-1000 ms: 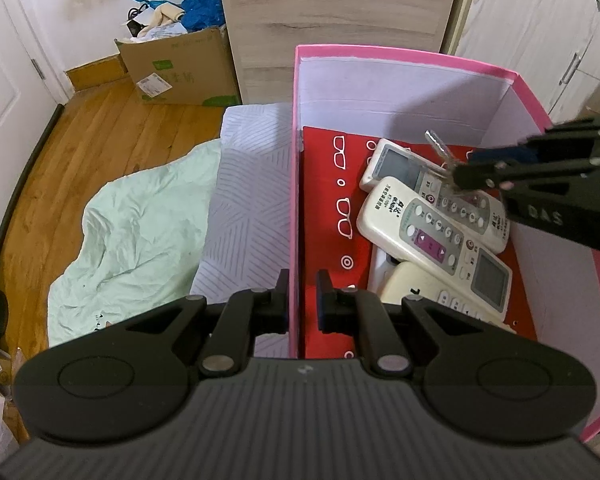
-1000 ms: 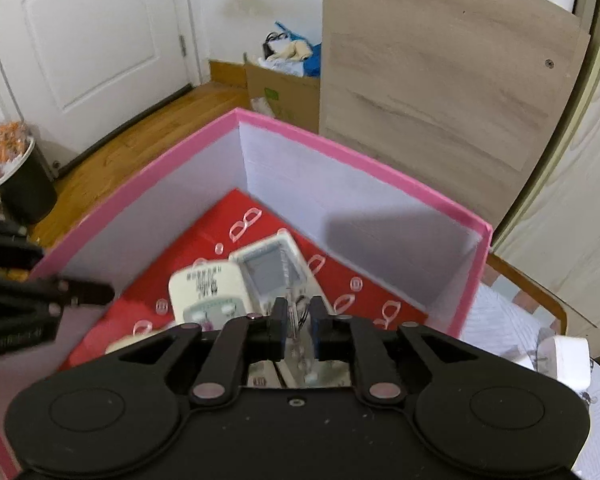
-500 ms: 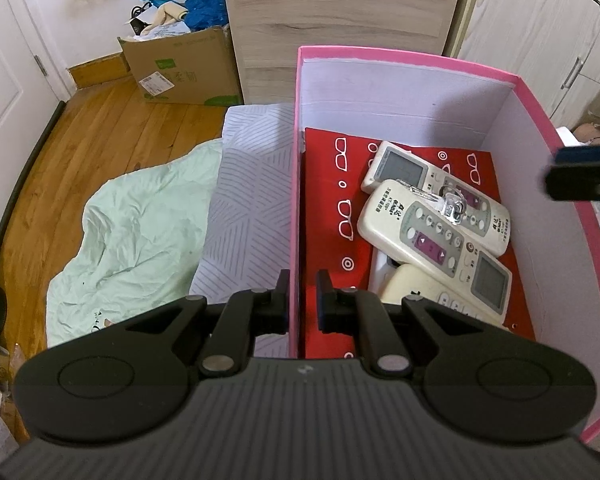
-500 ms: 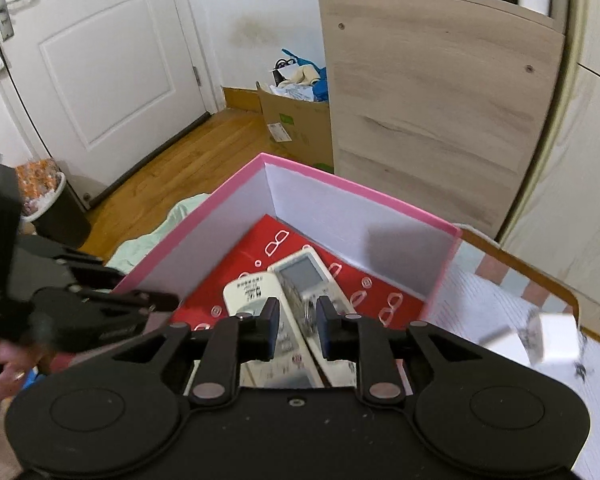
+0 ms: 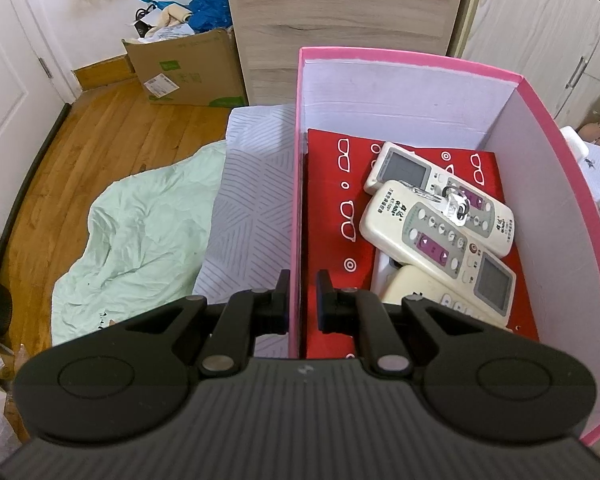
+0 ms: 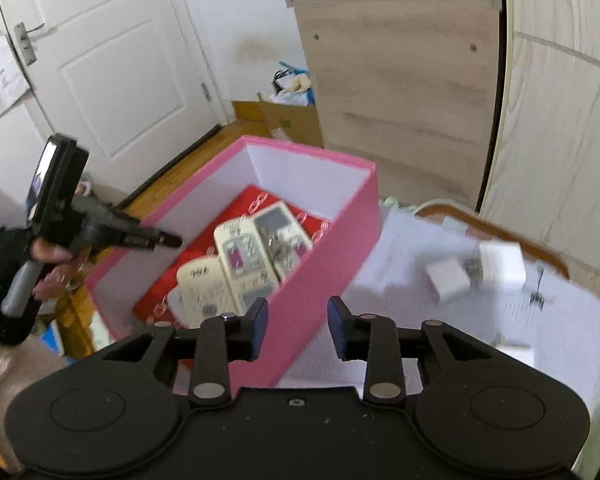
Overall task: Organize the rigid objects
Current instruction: 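Move the right tool back to the white remote with red button, then grasp the white remote with red button with the right tool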
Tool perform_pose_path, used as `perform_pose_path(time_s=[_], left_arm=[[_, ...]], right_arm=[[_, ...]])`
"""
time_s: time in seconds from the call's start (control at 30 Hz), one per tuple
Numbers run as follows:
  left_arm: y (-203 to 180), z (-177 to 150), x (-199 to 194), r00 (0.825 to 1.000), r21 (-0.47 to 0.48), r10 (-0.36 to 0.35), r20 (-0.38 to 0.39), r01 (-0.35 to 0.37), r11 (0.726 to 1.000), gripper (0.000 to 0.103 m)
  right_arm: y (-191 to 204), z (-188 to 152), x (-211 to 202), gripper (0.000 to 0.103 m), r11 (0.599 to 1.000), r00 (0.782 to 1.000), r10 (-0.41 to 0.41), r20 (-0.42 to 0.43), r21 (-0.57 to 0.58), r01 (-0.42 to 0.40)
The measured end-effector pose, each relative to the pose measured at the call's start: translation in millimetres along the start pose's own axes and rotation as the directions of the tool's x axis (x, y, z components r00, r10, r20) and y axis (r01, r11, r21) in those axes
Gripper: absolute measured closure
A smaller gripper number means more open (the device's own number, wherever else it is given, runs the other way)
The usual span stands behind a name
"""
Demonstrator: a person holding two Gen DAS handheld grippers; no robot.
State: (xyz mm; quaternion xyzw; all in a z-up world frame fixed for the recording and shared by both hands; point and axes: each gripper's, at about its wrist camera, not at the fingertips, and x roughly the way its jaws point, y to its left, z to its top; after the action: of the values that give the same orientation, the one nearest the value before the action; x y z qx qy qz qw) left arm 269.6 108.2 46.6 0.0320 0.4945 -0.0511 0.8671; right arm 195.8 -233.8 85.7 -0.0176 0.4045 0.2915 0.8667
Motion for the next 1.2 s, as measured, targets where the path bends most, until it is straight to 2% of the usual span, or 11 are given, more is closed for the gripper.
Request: perform_pose_path(time_s=[0.1, 0.23, 0.3, 0.43, 0.63, 0.87, 1.03, 1.13, 1.17, 1.2], left_arm=[[-1, 0, -1, 1.0, 0.004, 0.006, 0.002, -0.006, 1.0, 0.094], [1, 0, -1, 1.0, -0.006, -0.002, 0.0, 0.002, 1.0, 0.094], [1, 0, 0, 1.0, -0.007, -0.004, 0.0, 0.004, 1.0, 0.094], [1, 1, -1, 1.0, -0.005, -0.004, 0.001, 0.004, 1.0, 0.094], [1, 1, 2, 1.0, 0.002, -0.002, 0.0, 0.002, 1.0, 0.094], [0, 2, 3, 1.0, -0.008, -0.002, -0.004, 0.002, 1.0, 0.094], [0, 3, 4, 1.0, -0.019, -0.02, -0.009, 0.019, 1.0, 0.094], [0, 2, 4, 1.0, -0.012, -0.02, -0.006, 0.02, 1.0, 0.094], [1, 2, 5, 1.0, -0.012, -0.022, -0.006, 0.022, 1.0, 0.094], [2, 2, 5, 1.0, -0.015, -0.024, -0.006, 0.024, 1.0, 0.094]], right_arm=[[-4, -21, 6, 0.051, 0.998, 0.999, 0.031, -0.042, -0.061, -0.034], [-7, -44, 26, 0.044, 0.986, 0.994, 0.053, -0.098, -0.152, -0.067], [-8, -55, 36, 0.034, 0.976, 0.992, 0.066, -0.111, -0.201, -0.087], [-7, -74, 56, 0.034, 0.949, 0.989, 0.041, -0.141, -0.304, -0.083], [-10, -81, 68, 0.034, 0.928, 0.995, -0.003, -0.103, -0.371, -0.035], [-9, -78, 89, 0.032, 0.902, 0.99, 0.022, -0.142, -0.424, -0.081], [-4, -76, 107, 0.015, 0.894, 0.992, 0.03, -0.124, -0.44, -0.082], [-2, -73, 108, 0.018, 0.889, 0.99, 0.03, -0.139, -0.449, -0.09], [-4, -70, 109, 0.023, 0.901, 0.987, 0.036, -0.155, -0.423, -0.099], [-6, -67, 108, 0.033, 0.916, 0.987, 0.037, -0.159, -0.39, -0.097]])
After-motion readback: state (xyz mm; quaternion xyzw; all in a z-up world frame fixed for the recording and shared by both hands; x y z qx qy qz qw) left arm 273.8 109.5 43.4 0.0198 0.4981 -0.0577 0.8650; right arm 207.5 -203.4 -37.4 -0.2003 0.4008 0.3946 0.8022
